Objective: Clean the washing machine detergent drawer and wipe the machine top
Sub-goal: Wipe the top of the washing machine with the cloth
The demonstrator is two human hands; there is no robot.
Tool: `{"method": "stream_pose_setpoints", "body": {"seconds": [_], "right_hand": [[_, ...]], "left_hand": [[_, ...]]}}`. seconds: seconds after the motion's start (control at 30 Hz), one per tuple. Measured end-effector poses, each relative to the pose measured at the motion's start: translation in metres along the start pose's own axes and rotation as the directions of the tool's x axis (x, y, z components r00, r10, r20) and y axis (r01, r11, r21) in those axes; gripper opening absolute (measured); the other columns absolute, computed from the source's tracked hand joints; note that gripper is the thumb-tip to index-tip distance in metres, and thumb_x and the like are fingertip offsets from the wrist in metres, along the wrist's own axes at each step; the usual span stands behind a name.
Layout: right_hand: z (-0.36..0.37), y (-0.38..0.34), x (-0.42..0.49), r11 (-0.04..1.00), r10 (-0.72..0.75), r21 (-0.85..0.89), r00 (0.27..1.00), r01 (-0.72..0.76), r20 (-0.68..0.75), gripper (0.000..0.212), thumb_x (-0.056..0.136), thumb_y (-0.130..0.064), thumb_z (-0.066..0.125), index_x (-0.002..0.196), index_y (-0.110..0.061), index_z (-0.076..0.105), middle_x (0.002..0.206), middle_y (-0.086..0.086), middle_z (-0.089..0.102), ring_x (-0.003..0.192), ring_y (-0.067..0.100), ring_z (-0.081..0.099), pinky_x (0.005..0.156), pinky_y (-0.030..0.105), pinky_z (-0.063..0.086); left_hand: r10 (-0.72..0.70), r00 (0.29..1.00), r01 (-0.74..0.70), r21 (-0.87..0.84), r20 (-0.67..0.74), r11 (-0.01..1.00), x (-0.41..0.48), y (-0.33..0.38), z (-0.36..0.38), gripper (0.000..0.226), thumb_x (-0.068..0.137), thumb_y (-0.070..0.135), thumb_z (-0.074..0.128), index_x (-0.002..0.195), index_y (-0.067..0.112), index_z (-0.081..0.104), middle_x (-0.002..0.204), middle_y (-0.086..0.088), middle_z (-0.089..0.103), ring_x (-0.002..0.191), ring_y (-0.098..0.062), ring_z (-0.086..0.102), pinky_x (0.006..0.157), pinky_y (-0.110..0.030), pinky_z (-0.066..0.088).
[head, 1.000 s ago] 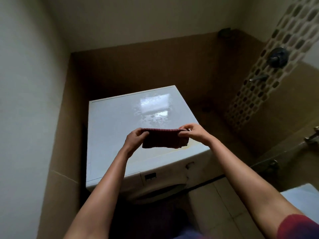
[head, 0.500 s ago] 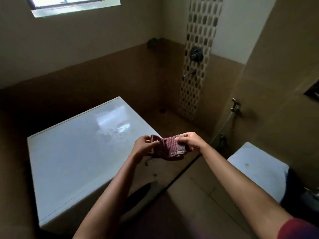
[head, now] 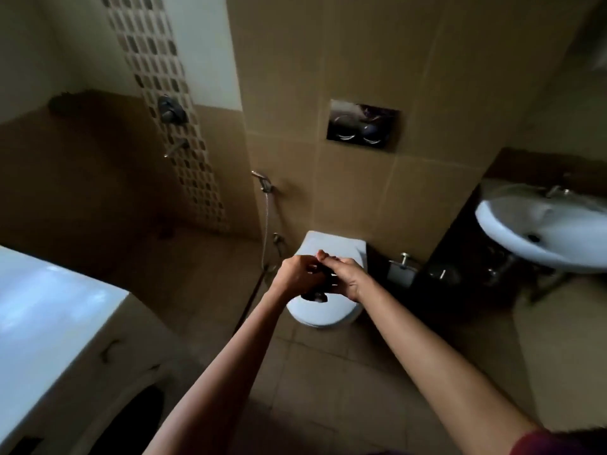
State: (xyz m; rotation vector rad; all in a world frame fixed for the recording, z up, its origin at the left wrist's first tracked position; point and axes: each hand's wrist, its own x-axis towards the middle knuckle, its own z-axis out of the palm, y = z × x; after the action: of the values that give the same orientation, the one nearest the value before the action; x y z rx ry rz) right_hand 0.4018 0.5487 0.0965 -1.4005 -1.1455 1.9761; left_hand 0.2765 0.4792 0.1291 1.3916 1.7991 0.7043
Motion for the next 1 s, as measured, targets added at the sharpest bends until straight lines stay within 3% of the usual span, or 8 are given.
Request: {"method": "stream_pose_setpoints", "body": {"seconds": [0.07,0.13,0.23,0.33,0.5,0.6,0.8,1.0], "right_hand": [[-0.043,-0.002,-0.012,0.997,0.000,0.080,0.998,0.005,-0.061,0.023,0.080,-0.027,0.075,0.094,-0.010,0.069,0.087,0.007,0.070,0.073,0.019,0.070,0.061,0.034,0.057],[-0.086,-0.004,-0.025,0.982,0.015,0.191,0.996,0.003,-0.090,0.022,0.083,-0.016,0.071,0.101,-0.004,0.069,0.092,0.014,0.070,0.075,0.025,0.069,0.065,0.037,0.057],[-0.145,-0.003,-0.043,0.948,0.045,0.320,0.992,-0.005,-0.120,0.011,0.092,-0.006,0.054,0.091,-0.003,0.065,0.073,0.012,0.072,0.063,0.025,0.069,0.055,0.033,0.055],[-0.200,-0.001,-0.059,0.876,0.126,0.481,0.952,0.025,-0.279,0.017,0.093,-0.004,0.046,0.082,-0.008,0.058,0.057,0.008,0.068,0.057,0.022,0.065,0.051,0.030,0.052],[-0.284,0.007,-0.078,0.722,0.134,0.659,0.892,0.211,-0.432,0.018,0.097,-0.008,0.039,0.094,-0.006,0.056,0.074,0.016,0.070,0.089,0.031,0.057,0.080,0.049,0.044],[-0.331,0.003,-0.087,0.611,0.130,0.721,0.857,0.327,-0.498,0.023,0.098,-0.008,0.035,0.113,-0.005,0.052,0.104,0.019,0.064,0.111,0.037,0.052,0.097,0.057,0.036],[-0.433,-0.029,-0.080,0.449,0.143,0.752,0.792,0.482,-0.593,0.042,0.100,-0.013,0.031,0.140,-0.001,0.038,0.141,0.025,0.044,0.132,0.040,0.040,0.106,0.056,0.030],[-0.539,-0.082,-0.055,0.359,0.158,0.731,0.734,0.581,-0.661,0.043,0.102,-0.015,0.028,0.142,-0.004,0.037,0.143,0.024,0.042,0.132,0.040,0.041,0.109,0.056,0.030]], "left_hand": [[0.033,0.993,-0.022,-0.100,0.111,0.995,0.009,0.029,0.030,0.022,0.080,0.017,0.063,0.100,0.025,0.071,0.073,0.013,0.070,0.064,0.001,0.069,0.054,-0.010,0.049],[0.059,0.986,-0.031,-0.175,0.153,0.984,0.019,0.050,0.060,0.028,0.080,0.008,0.061,0.103,0.020,0.072,0.085,-0.001,0.074,0.071,-0.008,0.069,0.067,-0.023,0.056],[0.070,0.991,-0.036,-0.288,0.110,0.957,0.033,0.077,0.099,0.029,0.081,0.000,0.061,0.107,0.008,0.071,0.100,-0.016,0.071,0.091,-0.028,0.067,0.088,-0.043,0.054],[0.017,0.998,0.007,-0.379,0.059,0.925,0.050,0.104,0.142,0.017,0.080,-0.001,0.063,0.086,0.013,0.071,0.085,-0.013,0.070,0.082,-0.023,0.065,0.085,-0.045,0.054],[0.018,0.996,0.007,-0.266,0.090,0.964,0.089,0.142,0.213,0.008,0.079,0.016,0.067,0.084,0.017,0.072,0.081,-0.006,0.071,0.076,-0.019,0.063,0.071,-0.033,0.054],[0.068,0.986,-0.038,-0.190,0.153,0.981,0.110,0.166,0.254,0.008,0.080,0.018,0.064,0.084,0.019,0.072,0.078,-0.003,0.071,0.076,-0.019,0.067,0.069,-0.032,0.056],[0.170,0.951,-0.153,-0.084,0.258,0.985,0.173,0.228,0.324,0.016,0.082,0.021,0.066,0.096,0.022,0.073,0.084,0.003,0.069,0.080,-0.013,0.063,0.072,-0.024,0.049],[0.188,0.934,-0.167,-0.093,0.305,0.982,0.256,0.301,0.380,0.015,0.081,0.017,0.063,0.092,0.022,0.072,0.083,0.000,0.069,0.078,-0.017,0.064,0.067,-0.023,0.050]]}}
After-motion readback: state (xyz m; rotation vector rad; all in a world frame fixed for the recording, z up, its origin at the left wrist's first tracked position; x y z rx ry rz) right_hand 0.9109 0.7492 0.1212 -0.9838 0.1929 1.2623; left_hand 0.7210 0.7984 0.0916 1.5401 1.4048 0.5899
